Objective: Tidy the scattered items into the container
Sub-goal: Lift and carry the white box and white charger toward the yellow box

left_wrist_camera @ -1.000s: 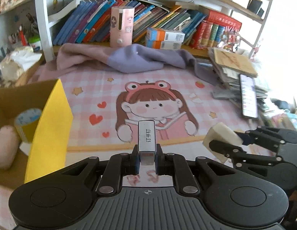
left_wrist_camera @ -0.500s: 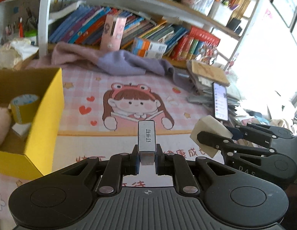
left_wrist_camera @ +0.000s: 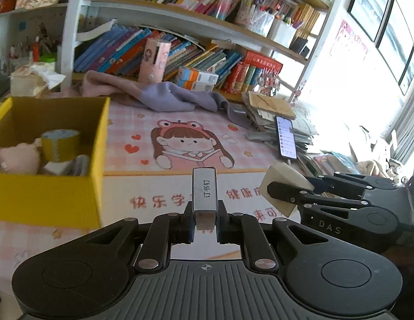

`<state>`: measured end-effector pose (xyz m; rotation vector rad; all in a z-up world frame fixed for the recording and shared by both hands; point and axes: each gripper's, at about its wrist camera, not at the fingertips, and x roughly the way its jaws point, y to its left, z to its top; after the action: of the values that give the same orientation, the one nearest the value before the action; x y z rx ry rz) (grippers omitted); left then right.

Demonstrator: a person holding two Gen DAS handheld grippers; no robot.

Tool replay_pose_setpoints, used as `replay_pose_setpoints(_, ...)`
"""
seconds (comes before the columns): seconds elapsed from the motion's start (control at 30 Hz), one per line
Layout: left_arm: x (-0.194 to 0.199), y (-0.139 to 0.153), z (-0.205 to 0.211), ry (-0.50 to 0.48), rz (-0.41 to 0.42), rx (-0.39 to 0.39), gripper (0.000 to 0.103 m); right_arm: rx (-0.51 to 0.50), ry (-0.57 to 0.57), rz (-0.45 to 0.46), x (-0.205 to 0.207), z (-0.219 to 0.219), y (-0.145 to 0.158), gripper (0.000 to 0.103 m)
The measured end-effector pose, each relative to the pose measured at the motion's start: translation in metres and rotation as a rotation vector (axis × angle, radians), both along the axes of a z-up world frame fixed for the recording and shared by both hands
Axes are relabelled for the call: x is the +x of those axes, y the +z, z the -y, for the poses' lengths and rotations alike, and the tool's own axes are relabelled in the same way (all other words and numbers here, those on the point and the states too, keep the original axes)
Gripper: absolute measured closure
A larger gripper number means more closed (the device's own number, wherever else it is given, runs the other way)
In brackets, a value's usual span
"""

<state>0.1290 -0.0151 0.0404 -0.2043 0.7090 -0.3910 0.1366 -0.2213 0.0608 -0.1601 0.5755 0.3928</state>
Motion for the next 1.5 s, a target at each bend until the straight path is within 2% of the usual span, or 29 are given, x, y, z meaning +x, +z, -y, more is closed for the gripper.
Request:
replay_pose_setpoints(0.33,-0.072,-0.016,-0.056,0.021,-0.024,0.025,0.090,0.000,0.017,-0.054,-0.080,-0.052,-0.010,0.078)
replay_pose_setpoints(0.57,-0.109,-0.014,-0.084,0.068,-0.013,0.020,0.090,0.012,0.098,-0.106,-0.108,-0.087,-0.010,0.078)
replay_pose_setpoints(0.73,-0.127,-0.013,-0.102,0.112,-0.002,0.009,0.090,-0.009,0.173,-0.106,-0.121,-0.113,-0.009,0.078)
replay_pose_setpoints(0.93,-0.139,-0.011,-0.120,0.153,0.012,0.003,0.090,-0.021,0.239,-0.084,-0.132,-0.137,-0.004,0.078)
replay_pose_setpoints(1.2,-0.143,-0.012,-0.133,0.159,0.009,0.012,0.090,-0.016,0.260,-0.081,-0.134,-0.155,-0.002,0.078)
replay_pose_setpoints(1.5,-0.135,-0.016,-0.146,0.195,-0.019,-0.006,0.090,-0.038,0.316,-0.088,-0.126,-0.175,-0.001,0.078)
